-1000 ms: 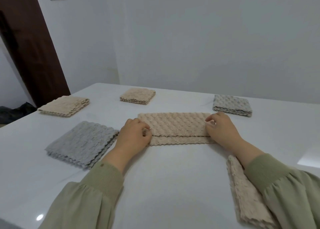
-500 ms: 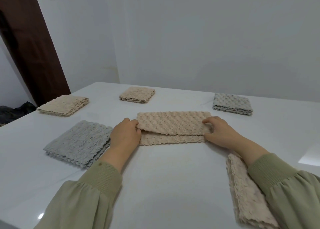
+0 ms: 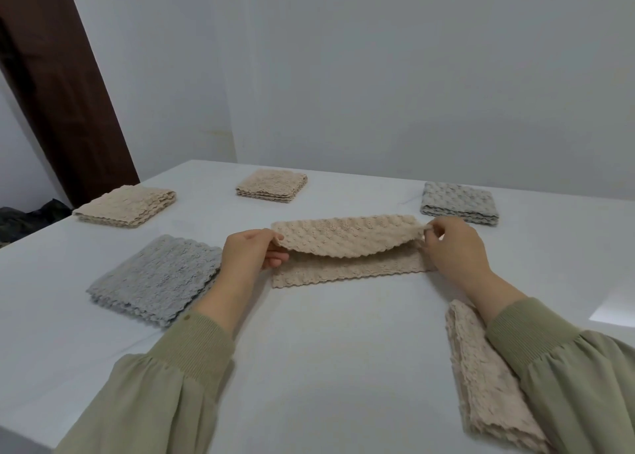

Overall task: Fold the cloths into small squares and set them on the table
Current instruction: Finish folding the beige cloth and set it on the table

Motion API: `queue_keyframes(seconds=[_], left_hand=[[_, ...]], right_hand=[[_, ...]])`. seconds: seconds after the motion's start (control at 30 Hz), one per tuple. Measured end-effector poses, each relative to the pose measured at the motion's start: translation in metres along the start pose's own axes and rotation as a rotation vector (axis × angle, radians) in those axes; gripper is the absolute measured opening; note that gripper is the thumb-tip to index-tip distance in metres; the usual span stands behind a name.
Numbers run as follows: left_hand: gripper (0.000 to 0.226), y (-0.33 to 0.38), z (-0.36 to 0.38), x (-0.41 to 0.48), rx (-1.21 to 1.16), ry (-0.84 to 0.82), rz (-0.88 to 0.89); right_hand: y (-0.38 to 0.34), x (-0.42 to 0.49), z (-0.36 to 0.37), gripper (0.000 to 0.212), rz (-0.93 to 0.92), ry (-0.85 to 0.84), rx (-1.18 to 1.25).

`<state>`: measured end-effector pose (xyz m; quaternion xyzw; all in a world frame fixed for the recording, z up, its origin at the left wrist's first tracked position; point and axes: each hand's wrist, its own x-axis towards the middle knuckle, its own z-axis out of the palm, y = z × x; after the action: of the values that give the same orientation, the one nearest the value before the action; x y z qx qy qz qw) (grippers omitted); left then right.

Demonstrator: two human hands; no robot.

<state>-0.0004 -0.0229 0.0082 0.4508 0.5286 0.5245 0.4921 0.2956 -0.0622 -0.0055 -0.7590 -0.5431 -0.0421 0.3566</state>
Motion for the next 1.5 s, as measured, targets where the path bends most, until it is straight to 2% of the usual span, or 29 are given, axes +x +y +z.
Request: queue_keyframes(seconds=[0.1, 0.23, 0.37, 0.47, 0.7, 0.9, 1.03, 1.13, 1.5], left_hand=[[0.011, 0.001, -0.002, -0.004, 0.022, -0.055, -0.022], [0.015, -0.009, -0.002, -0.004, 0.366, -0.129, -0.002], [0.014, -0.010, -0.001, -0.001, 0.502, -0.128, 0.065], [0.015, -0.012, 0.000, 0.000, 0.537, -0.088, 0.101], [0.012, -0.011, -0.003, 0.002, 0.544, -0.038, 0.149], [0.019, -0.010, -0.006, 0.003, 0.631, -0.018, 0.183], [0.012, -0.011, -0.007, 0.002, 0.798, -0.046, 0.213], [0.015, -0.012, -0.007, 0.001, 0.890, -0.045, 0.229], [0.024, -0.007, -0.007, -0.001, 0.989, -0.077, 0.202]], right_hand=[[-0.004, -0.001, -0.006, 0.017, 0.045, 0.054, 0.102], [-0.005, -0.004, -0.007, 0.021, 0.104, -0.125, 0.066], [-0.006, -0.005, -0.006, 0.022, 0.132, -0.173, 0.071], [-0.004, -0.003, -0.003, 0.017, 0.107, -0.175, 0.074], [0.000, -0.001, -0.001, 0.020, 0.065, -0.123, 0.104], [-0.001, 0.000, -0.001, 0.021, 0.042, -0.042, 0.164], [0.000, -0.002, 0.000, 0.021, 0.021, -0.121, 0.081], [0.002, -0.003, 0.001, 0.020, 0.012, -0.176, 0.025], [0.004, 0.001, 0.005, 0.020, 0.039, -0.171, -0.054]])
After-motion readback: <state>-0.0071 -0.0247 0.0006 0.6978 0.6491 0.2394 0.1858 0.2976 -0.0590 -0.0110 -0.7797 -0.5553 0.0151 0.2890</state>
